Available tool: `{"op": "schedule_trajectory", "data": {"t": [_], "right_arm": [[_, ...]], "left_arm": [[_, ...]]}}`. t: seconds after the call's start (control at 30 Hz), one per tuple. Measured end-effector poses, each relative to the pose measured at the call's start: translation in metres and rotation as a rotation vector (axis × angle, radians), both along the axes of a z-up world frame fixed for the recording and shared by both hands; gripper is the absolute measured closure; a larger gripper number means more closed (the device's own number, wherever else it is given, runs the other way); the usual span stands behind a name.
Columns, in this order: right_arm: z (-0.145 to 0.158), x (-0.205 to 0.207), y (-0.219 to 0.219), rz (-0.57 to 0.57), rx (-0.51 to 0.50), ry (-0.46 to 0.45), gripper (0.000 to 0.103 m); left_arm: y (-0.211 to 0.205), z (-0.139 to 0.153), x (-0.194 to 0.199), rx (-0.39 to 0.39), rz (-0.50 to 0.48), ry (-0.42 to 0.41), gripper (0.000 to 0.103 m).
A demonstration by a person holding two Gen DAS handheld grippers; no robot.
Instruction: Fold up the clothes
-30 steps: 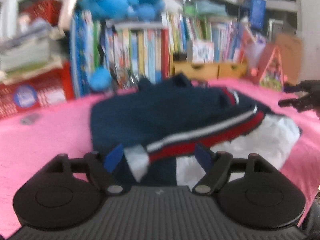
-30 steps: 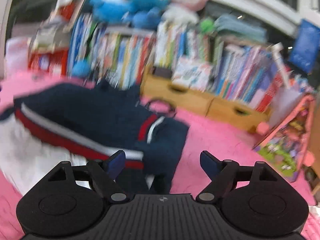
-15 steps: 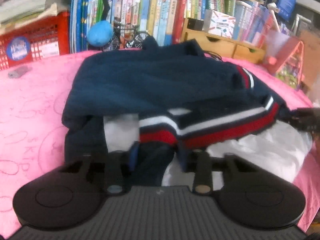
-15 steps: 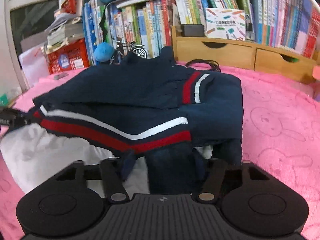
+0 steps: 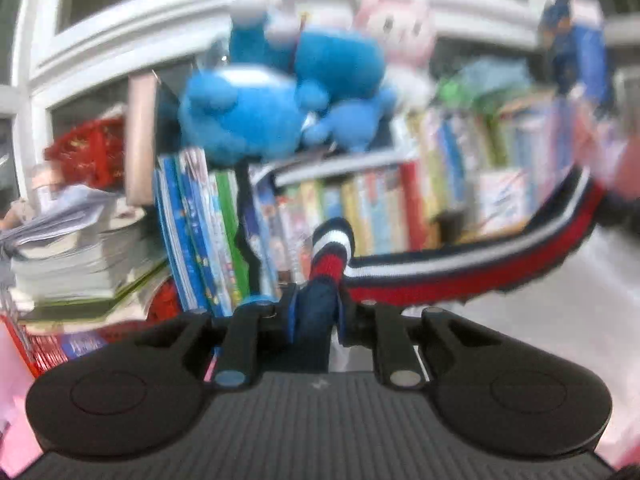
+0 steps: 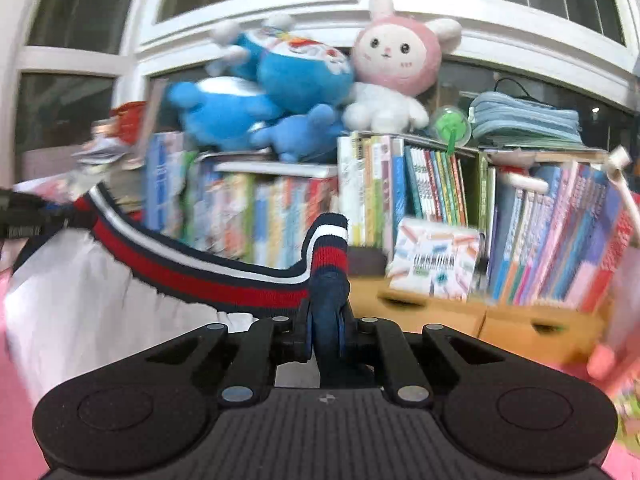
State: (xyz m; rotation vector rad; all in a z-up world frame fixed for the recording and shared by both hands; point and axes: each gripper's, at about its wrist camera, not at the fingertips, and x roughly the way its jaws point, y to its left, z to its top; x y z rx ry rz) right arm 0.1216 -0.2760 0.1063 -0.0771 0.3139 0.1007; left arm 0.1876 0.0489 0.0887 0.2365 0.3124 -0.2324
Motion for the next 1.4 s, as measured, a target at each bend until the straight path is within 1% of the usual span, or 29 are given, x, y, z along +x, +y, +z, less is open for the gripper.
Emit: {"op": "schedule_trajectory", "data": {"t": [0.07, 0.13, 0.2, 0.27, 0.3, 0.37, 0.43, 0.47, 0.5, 0.53, 0.57, 0.6, 0.63, 0.67, 0.7, 0.77, 0.8, 0.87, 0.9, 0.97, 1.03, 1.07, 1.17, 1.2, 1.23, 1.27, 1.3, 1.37, 1.4], "right_arm": [[-0.017, 0.043, -0.004, -0.026, 0.003, 0.057, 0.090], [-0.042, 0.079, -0.005, -0.051, -0.022, 0.130, 0.090], [-0.068, 0.103, 0.000, -0.063, -0.075, 0.194, 0.090], [-0.088, 0.115, 0.003, -0.072, -0.124, 0.234, 0.089], [-0.095, 0.119, 0.002, -0.073, -0.138, 0.248, 0.088], [-0.104, 0.127, 0.002, -0.072, -0.168, 0.270, 0.085], [-0.116, 0.130, 0.006, -0.075, -0.211, 0.273, 0.082], [-0.122, 0.132, 0.008, -0.077, -0.235, 0.273, 0.079], [-0.126, 0.132, 0.011, -0.081, -0.259, 0.269, 0.077], [-0.125, 0.131, 0.015, -0.088, -0.289, 0.264, 0.074], [-0.121, 0.128, 0.018, -0.100, -0.326, 0.252, 0.066], [-0.114, 0.121, 0.020, -0.112, -0.362, 0.224, 0.054], [-0.106, 0.112, 0.021, -0.121, -0.395, 0.191, 0.046], [-0.098, 0.100, 0.022, -0.128, -0.425, 0.150, 0.035], [-0.091, 0.084, 0.023, -0.127, -0.453, 0.105, 0.034], [-0.079, 0.048, 0.035, -0.095, -0.522, 0.033, 0.034], [-0.078, 0.030, 0.048, -0.056, -0.565, 0.002, 0.034], [-0.082, -0.006, 0.080, 0.047, -0.658, -0.055, 0.034], [-0.084, -0.024, 0.097, 0.100, -0.705, -0.084, 0.034], [-0.093, -0.049, 0.127, 0.215, -0.736, -0.096, 0.034], [-0.106, -0.063, 0.154, 0.303, -0.748, -0.092, 0.034], [-0.114, -0.066, 0.159, 0.311, -0.771, -0.088, 0.035], [-0.135, -0.068, 0.158, 0.272, -0.859, -0.065, 0.036], [-0.138, -0.067, 0.143, 0.230, -0.879, -0.038, 0.040], [-0.141, -0.067, 0.126, 0.181, -0.897, -0.003, 0.041], [-0.144, -0.066, 0.108, 0.131, -0.915, 0.032, 0.049], [-0.149, -0.065, 0.088, 0.072, -0.932, 0.073, 0.062], [-0.152, -0.066, 0.041, -0.053, -0.926, 0.157, 0.071], [-0.153, -0.068, 0.022, -0.100, -0.928, 0.183, 0.069]], "left_arm": [[-0.002, -0.025, 0.032, 0.009, 0.031, 0.075, 0.085], [-0.004, -0.051, 0.061, 0.020, 0.061, 0.151, 0.085], [-0.005, -0.070, 0.076, 0.045, 0.069, 0.194, 0.084], [-0.004, -0.084, 0.088, 0.066, 0.069, 0.230, 0.081], [-0.004, -0.090, 0.091, 0.078, 0.062, 0.240, 0.080], [-0.007, -0.102, 0.098, 0.117, 0.057, 0.256, 0.074], [-0.013, -0.105, 0.100, 0.165, 0.067, 0.245, 0.072], [-0.016, -0.107, 0.101, 0.190, 0.073, 0.237, 0.070], [-0.018, -0.102, 0.099, 0.205, 0.082, 0.228, 0.069], [-0.019, -0.095, 0.097, 0.217, 0.092, 0.219, 0.066], [-0.015, -0.088, 0.091, 0.209, 0.099, 0.202, 0.066], [-0.010, -0.079, 0.078, 0.207, 0.109, 0.174, 0.066], [-0.005, -0.070, 0.063, 0.208, 0.121, 0.144, 0.066], [0.000, -0.061, 0.049, 0.209, 0.134, 0.114, 0.068], [0.002, -0.054, 0.032, 0.227, 0.132, 0.081, 0.067], [0.002, -0.045, -0.009, 0.259, 0.114, 0.024, 0.067], [0.001, -0.043, -0.028, 0.265, 0.097, 0.016, 0.066], [-0.005, -0.048, -0.061, 0.263, 0.061, 0.027, 0.066], [-0.008, -0.053, -0.072, 0.263, 0.044, 0.043, 0.066], [-0.014, -0.073, -0.081, 0.291, 0.039, 0.101, 0.066], [-0.012, -0.095, -0.080, 0.339, 0.073, 0.147, 0.066], [-0.009, -0.106, -0.079, 0.370, 0.094, 0.164, 0.066], [0.008, -0.120, -0.084, 0.425, 0.130, 0.132, 0.065], [0.013, -0.122, -0.084, 0.423, 0.140, 0.130, 0.065], [0.016, -0.123, -0.084, 0.428, 0.149, 0.127, 0.065], [0.016, -0.126, -0.083, 0.438, 0.149, 0.122, 0.065], [0.015, -0.127, -0.082, 0.446, 0.147, 0.118, 0.065], [0.014, -0.129, -0.082, 0.453, 0.143, 0.113, 0.065], [0.015, -0.130, -0.082, 0.452, 0.142, 0.113, 0.065]]}}
